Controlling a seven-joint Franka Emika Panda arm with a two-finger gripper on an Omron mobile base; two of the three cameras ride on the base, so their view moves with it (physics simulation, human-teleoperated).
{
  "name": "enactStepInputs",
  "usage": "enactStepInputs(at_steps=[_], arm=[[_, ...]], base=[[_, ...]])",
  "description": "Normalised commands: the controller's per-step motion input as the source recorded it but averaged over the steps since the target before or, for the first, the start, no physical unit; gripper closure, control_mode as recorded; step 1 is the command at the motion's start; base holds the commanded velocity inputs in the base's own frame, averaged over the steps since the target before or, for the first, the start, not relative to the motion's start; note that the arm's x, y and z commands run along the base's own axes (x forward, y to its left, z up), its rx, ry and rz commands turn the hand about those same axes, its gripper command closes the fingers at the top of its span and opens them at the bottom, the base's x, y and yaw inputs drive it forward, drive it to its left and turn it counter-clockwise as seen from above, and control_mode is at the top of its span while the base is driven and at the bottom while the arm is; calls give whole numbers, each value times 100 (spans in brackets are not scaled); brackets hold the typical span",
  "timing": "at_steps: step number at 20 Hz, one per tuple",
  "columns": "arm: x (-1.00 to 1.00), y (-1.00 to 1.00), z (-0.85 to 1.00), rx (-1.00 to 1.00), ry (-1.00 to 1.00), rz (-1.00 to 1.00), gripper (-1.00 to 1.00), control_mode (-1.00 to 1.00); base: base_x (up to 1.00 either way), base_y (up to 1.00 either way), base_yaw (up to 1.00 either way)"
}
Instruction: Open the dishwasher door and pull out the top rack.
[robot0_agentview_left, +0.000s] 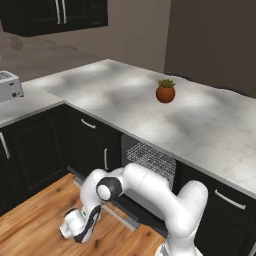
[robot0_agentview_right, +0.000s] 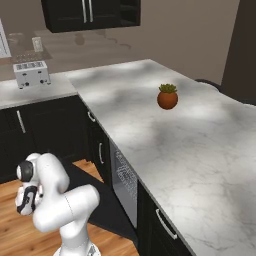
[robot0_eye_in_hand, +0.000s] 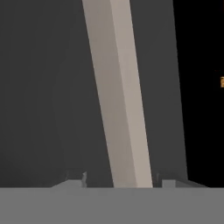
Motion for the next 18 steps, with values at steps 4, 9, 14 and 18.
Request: enactStepInputs(at_steps=[4, 9, 14, 18], arm=[[-65, 14, 28, 17, 0, 0, -100, -100], [-73, 21, 43, 17, 0, 1, -100, -100], [-80, 2, 92, 12, -11, 6, -100, -100], [-64, -2, 100, 13, -15, 7, -100, -100]], base=[[0, 0, 0], [0, 0, 0], [0, 0, 0], [0, 0, 0]])
